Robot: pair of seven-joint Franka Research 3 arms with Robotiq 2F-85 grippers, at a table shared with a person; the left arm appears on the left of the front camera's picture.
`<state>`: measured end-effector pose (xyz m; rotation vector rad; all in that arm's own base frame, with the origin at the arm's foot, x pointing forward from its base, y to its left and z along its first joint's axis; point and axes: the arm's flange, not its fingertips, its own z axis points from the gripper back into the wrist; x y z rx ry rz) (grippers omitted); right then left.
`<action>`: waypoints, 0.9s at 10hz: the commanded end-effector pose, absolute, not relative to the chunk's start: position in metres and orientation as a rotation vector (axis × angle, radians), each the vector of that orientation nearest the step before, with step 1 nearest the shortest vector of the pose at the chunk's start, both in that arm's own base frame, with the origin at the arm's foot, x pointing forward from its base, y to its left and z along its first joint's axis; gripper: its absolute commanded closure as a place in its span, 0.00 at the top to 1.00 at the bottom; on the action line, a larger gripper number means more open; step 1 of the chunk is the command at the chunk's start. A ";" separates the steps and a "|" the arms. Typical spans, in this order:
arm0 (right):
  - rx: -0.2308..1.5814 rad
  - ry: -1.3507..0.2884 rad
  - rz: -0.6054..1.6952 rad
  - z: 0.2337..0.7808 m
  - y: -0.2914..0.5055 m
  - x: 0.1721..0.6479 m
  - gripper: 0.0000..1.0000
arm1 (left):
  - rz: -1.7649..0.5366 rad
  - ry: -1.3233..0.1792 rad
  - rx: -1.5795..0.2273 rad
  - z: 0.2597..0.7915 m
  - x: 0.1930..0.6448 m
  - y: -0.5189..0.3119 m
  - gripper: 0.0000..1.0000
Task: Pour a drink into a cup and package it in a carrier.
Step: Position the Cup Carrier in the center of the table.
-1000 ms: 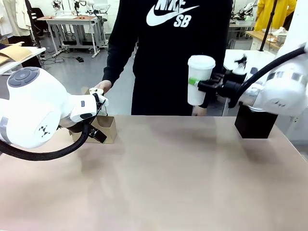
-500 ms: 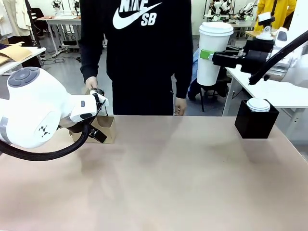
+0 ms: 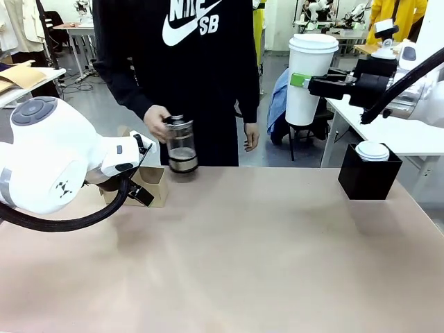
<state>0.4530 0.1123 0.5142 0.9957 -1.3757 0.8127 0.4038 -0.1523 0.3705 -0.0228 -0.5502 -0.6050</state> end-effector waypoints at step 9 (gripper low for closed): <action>0.989 -1.384 0.818 0.519 0.115 0.453 0.80 | -0.529 -0.520 -0.019 0.407 0.414 -0.141 1.00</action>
